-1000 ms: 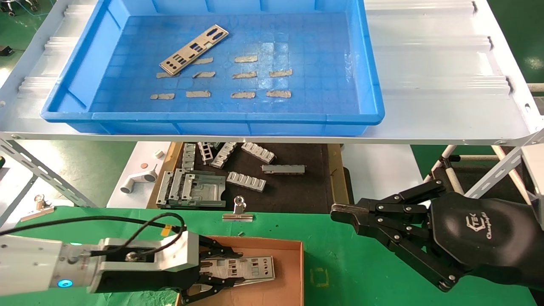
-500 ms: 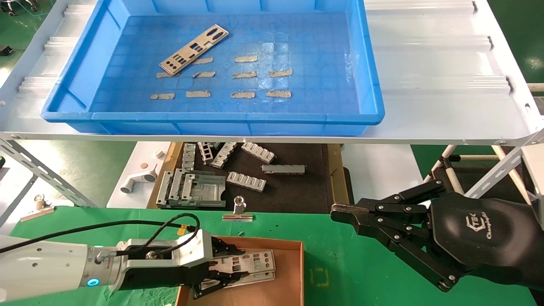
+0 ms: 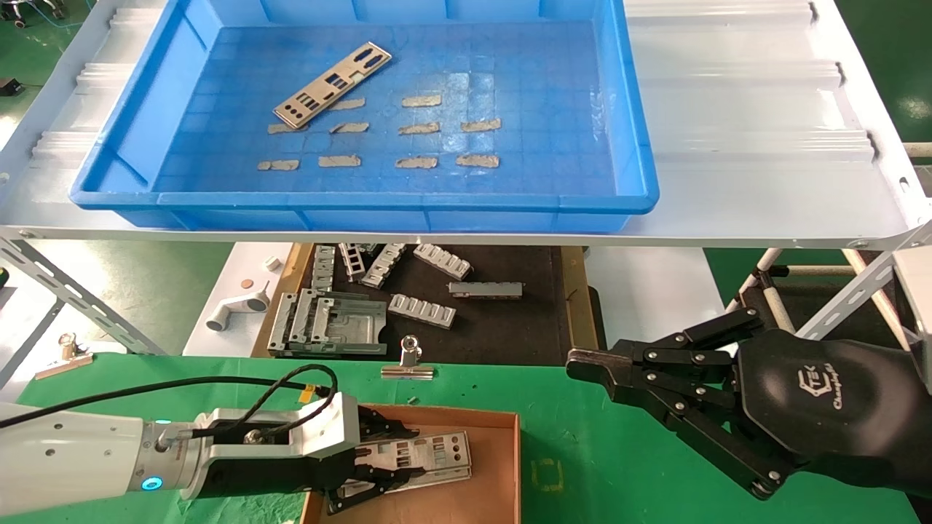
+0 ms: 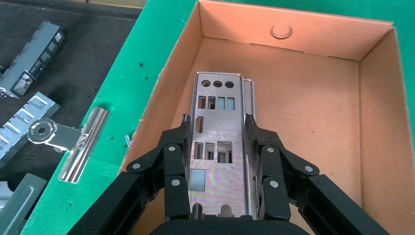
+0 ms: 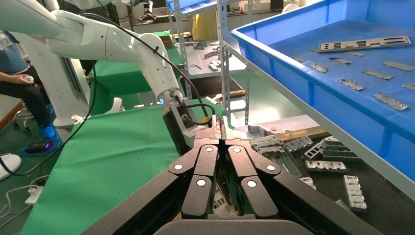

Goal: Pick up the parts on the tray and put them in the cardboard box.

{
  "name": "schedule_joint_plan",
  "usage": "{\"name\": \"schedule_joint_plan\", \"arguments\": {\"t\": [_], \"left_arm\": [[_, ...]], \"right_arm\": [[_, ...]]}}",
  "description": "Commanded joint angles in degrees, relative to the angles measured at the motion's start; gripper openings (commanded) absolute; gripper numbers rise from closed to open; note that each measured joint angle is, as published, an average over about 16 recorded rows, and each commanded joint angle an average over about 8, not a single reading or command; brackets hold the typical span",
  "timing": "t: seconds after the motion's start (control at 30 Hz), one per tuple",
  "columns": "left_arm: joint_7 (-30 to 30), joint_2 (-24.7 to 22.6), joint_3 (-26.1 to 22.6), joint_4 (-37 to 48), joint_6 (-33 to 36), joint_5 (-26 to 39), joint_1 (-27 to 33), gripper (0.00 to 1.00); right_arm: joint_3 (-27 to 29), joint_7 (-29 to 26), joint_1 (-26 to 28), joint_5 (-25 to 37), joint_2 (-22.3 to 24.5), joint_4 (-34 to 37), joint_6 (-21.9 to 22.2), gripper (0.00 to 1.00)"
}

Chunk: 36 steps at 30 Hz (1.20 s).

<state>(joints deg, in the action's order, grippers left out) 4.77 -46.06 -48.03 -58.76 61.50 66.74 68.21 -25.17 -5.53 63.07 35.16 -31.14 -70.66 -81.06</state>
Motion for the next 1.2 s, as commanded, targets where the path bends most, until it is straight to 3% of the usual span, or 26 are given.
{"name": "schedule_joint_plan", "arguments": {"t": [0.03, 0.3, 0.37, 0.57, 0.63, 1.2], "left_arm": [[-0.1, 0.1, -0.1, -0.2, 0.1, 0.0, -0.1, 0.0], [-0.3, 0.1, -0.5, -0.4, -0.1, 0.5, -0.6, 0.0], [-0.4, 0.0, -0.5, -0.3, -0.3, 0.7, -0.6, 0.07], [-0.4, -0.3, -0.7, 0.0, -0.8, 1.1, -0.6, 0.81], [-0.4, -0.4, -0.7, 0.0, -0.9, 1.2, -0.6, 0.99], [-0.3, -0.6, -0.5, 0.2, -1.8, 1.3, -0.6, 1.0]], "right_arm": [[0.0, 0.0, 0.0, 0.0, 0.0, 0.0, 0.0, 0.0], [0.0, 0.0, 0.0, 0.0, 0.0, 0.0, 0.0, 0.0], [0.0, 0.0, 0.0, 0.0, 0.0, 0.0, 0.0, 0.0], [0.0, 0.0, 0.0, 0.0, 0.0, 0.0, 0.0, 0.0], [0.0, 0.0, 0.0, 0.0, 0.0, 0.0, 0.0, 0.0], [0.0, 0.0, 0.0, 0.0, 0.0, 0.0, 0.0, 0.0]]}}
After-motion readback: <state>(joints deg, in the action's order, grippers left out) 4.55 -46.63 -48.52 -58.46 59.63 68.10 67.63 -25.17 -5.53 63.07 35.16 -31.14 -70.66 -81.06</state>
